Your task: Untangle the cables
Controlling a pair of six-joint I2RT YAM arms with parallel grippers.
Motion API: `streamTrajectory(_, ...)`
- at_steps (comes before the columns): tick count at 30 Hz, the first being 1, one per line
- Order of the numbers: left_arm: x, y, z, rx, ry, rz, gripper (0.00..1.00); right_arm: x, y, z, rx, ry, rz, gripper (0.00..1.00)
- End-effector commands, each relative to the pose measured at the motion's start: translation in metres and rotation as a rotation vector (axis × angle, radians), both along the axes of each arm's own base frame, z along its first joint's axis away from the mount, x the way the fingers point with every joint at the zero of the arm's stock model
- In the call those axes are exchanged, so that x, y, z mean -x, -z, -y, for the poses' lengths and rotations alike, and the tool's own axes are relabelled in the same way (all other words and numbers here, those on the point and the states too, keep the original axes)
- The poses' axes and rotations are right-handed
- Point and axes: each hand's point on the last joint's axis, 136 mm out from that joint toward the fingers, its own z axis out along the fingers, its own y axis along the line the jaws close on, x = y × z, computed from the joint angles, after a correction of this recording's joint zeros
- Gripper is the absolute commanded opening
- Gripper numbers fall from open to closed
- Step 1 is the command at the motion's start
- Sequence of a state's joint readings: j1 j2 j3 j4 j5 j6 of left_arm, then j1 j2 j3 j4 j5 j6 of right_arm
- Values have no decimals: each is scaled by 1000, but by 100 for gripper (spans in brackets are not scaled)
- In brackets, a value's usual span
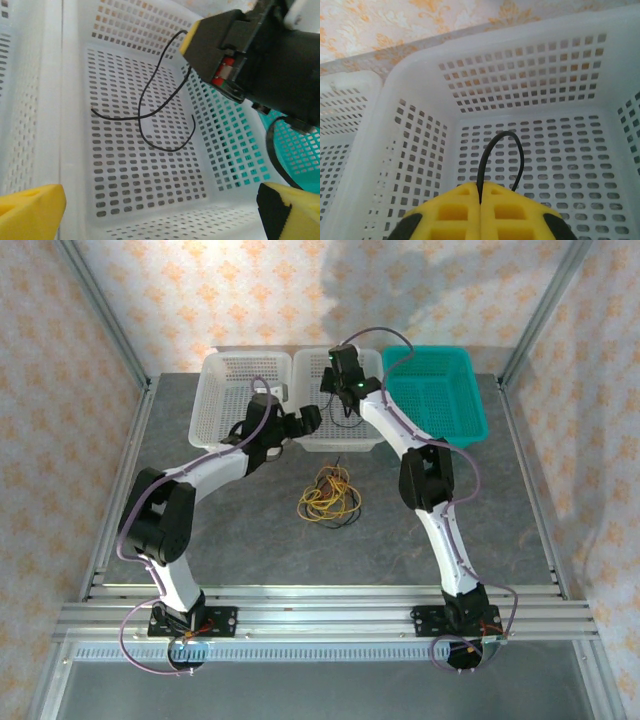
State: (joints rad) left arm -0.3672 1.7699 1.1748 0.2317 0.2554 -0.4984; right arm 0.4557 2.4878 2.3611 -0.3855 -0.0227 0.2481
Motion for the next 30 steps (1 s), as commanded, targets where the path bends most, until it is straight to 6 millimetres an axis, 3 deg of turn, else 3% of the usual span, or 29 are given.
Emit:
streamTrajectory(1,3,15,-1,-27,-16,-20,99,-4,14,19,-11,47,-45,23)
streamTrajectory(7,11,15,5,-41,-5,-23,99,-5,-13,20,-34,8,-4,50)
streamTrajectory(14,13,-11,10,-49,28,-2,99,12,-53,13,-58,-85,38,52)
streamTrajectory(19,26,-25,18,-47,65,14,99,35,-75,28,-49,-59,76,53)
streamTrajectory(26,47,-17,20,-45,72,-5,99,62,-70,64,73,45,7,66)
streamTrajectory(30,60,-14,19,-54,77,-17,99,90,-70,61,79,-13,10,66)
